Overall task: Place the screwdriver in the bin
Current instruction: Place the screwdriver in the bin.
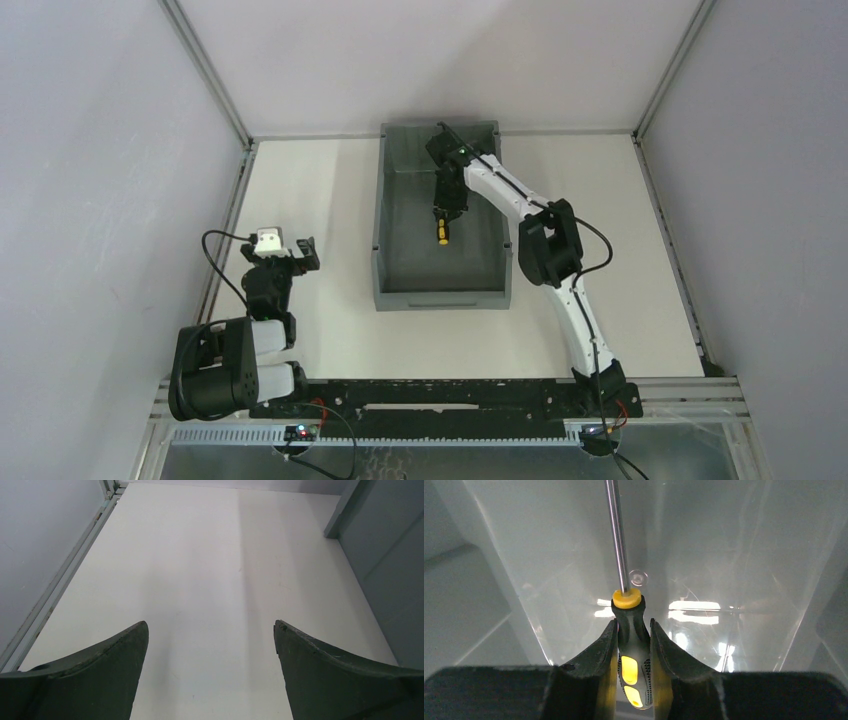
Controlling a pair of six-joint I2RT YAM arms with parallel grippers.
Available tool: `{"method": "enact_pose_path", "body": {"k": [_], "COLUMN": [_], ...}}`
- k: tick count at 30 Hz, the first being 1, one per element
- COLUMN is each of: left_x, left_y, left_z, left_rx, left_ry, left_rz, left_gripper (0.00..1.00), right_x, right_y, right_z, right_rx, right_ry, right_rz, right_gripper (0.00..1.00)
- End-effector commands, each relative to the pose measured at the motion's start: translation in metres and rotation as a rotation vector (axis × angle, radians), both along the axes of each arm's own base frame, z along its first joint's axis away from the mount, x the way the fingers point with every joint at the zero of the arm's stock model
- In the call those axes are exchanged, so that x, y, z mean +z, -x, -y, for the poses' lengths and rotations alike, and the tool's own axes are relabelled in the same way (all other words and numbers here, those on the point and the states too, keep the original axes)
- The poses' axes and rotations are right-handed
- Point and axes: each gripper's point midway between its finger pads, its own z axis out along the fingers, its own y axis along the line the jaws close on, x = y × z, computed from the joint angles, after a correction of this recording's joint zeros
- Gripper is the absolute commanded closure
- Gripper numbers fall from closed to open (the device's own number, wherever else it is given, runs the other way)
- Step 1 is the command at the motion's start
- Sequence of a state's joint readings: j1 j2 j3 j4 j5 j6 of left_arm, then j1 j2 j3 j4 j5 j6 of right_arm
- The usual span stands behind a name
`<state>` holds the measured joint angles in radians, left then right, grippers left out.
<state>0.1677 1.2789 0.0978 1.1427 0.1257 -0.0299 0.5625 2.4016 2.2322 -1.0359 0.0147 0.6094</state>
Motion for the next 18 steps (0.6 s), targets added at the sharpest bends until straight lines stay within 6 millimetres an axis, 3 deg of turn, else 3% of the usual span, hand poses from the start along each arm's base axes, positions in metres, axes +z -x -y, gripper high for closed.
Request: {"method": "enact_pose_path", "body": {"k": [1,10,18], "left_x": [0.03,0.03,0.03], "left_y": [-0.011,-0.011,-0.011], "left_z": [-0.001,-0.001,-0.001], "left_rx": [0.003,0.0,0.002], "left_ry": [-0.004,-0.004,-0.004], "left_rz": [0.093,0.092,0.094], "left_gripper": [0.0,0.0,0.0], "right_x": [-0.005,-0.027,-0.035], "right_y": [-0.008,-0.01,-0.006], "right_z": [-0.008,-0.001,-0.003], "right_rx": [-0.01,-0.038,-0.044], "right_ry": [-0.013,-0.007,-0.03], "right_rz": [0.028,-0.017,-0.058], "right_gripper": [1.0,1.0,0.97]}}
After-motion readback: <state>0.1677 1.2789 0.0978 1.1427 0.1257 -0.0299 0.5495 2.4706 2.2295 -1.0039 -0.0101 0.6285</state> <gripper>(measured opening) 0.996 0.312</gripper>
